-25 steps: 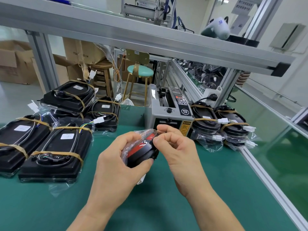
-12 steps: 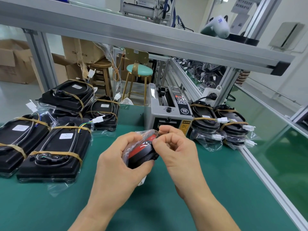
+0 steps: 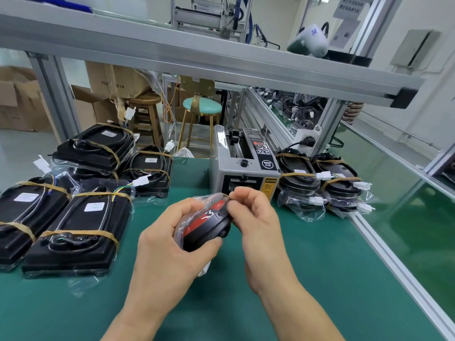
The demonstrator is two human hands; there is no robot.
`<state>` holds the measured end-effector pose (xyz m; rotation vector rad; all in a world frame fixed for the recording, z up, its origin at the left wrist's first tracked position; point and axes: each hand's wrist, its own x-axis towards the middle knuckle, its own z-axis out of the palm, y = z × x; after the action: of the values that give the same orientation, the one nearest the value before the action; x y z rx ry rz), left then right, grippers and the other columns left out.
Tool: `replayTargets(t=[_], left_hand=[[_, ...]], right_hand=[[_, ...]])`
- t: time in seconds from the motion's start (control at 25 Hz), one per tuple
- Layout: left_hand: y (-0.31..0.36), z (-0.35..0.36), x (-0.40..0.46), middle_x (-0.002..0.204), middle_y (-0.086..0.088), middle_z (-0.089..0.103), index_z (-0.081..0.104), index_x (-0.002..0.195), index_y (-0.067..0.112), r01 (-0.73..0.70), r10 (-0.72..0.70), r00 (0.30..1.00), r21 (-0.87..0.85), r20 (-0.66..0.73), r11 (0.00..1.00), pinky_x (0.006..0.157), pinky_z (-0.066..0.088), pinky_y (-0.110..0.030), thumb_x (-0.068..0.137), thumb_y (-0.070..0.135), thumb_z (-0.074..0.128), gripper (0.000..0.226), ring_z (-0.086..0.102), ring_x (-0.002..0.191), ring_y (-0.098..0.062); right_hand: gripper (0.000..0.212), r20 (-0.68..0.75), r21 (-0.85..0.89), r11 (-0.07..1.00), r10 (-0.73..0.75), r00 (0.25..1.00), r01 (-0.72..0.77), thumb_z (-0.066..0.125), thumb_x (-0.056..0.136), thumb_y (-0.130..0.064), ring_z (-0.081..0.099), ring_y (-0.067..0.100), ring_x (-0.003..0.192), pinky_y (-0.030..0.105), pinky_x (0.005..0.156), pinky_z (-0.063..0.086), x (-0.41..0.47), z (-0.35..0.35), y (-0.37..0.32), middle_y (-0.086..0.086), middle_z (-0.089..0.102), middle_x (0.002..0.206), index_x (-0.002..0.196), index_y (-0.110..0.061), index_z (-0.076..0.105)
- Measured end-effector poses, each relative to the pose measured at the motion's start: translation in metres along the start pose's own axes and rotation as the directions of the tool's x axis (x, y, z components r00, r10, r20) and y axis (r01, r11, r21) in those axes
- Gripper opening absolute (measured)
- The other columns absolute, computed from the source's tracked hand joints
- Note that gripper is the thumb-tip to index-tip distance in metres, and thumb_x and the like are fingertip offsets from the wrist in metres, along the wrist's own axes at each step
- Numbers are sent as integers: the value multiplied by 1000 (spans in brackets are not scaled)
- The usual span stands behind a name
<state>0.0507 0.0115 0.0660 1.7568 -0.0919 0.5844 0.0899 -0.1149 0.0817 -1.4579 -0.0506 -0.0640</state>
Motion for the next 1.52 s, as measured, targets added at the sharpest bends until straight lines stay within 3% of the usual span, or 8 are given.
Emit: replayTargets(t=[0.28, 0.44, 0.52, 0.76, 0.96, 1.12, 1.28, 1.52], left_hand=[[-3, -6, 2, 100, 19, 71, 69, 100, 35, -55, 54, 998, -48, -13, 997, 77, 47, -6, 55, 13, 78, 50, 68, 89, 1], [-21, -26, 10, 100, -3, 74, 73, 98, 18, 84, -79, 996, -558, 33, 826, 79, 55, -24, 56, 3, 70, 45, 70, 90, -16], [-30, -29, 11, 103, -10, 71, 72, 99, 17, 215, -137, 977, -701, 166, 681, 76, 57, -30, 63, -4, 55, 45, 69, 91, -22], [-36, -57, 24, 144, 15, 46, 46, 136, 37, 63, -16, 956, -152, 292, 986, 112, 29, -31, 54, 19, 79, 90, 36, 136, -4], [-36, -38, 25, 130, 28, 54, 56, 121, 45, -31, -26, 896, 121, 442, 992, 105, 32, -13, 56, 29, 85, 73, 46, 126, 3], [-48, -49, 17, 106, 22, 69, 68, 105, 47, 94, -133, 947, 140, 294, 986, 86, 44, -7, 48, 29, 94, 65, 64, 99, 2], [-51, -53, 5, 102, 23, 70, 69, 104, 45, 155, -162, 984, 94, 71, 983, 77, 43, 0, 43, 34, 85, 64, 65, 90, 7], [-46, -42, -5, 100, 32, 66, 65, 109, 39, 91, -104, 993, 189, 61, 978, 77, 39, 3, 54, 13, 90, 66, 62, 89, 12]], right_hand=[[68, 173, -174, 984, 1, 985, 29, 83, 53, -36, 53, -7, 113, 25, 101, 44, 4, -15, 4, -22, 59, 117, 114, -42, 53], [110, 474, -419, 905, 146, 868, 77, 89, 55, -28, 36, -9, 133, 25, 112, 29, 23, -50, -1, -21, 39, 146, 144, -44, 26], [95, 539, -450, 873, 99, 836, 186, 88, 57, -17, 52, 1, 124, 33, 109, 39, 27, -50, 2, -15, 55, 135, 139, -32, 42], [67, 490, -781, 322, -213, 845, 534, 84, 59, -29, 51, 9, 106, 34, 96, 32, 37, -46, 5, -16, 58, 108, 121, -33, 56], [67, 608, -761, 179, -137, 782, 624, 78, 62, -34, 47, 8, 111, 30, 93, 24, 33, -20, 15, -16, 56, 115, 124, -35, 52], [70, 569, -708, 463, -73, 819, 533, 67, 63, -35, 32, -6, 128, 35, 115, -10, 37, -30, 14, -23, 46, 128, 130, -40, 48], [17, -108, -455, 890, -70, 992, 13, 64, 84, -18, 60, 9, 88, 17, 78, 43, 54, -49, 18, -15, 68, 90, 83, -34, 68], [26, -368, -293, 934, 90, 925, -207, 67, 87, -25, 60, 16, 81, 31, 78, 45, 85, -21, 31, -13, 64, 73, 61, -27, 64]])
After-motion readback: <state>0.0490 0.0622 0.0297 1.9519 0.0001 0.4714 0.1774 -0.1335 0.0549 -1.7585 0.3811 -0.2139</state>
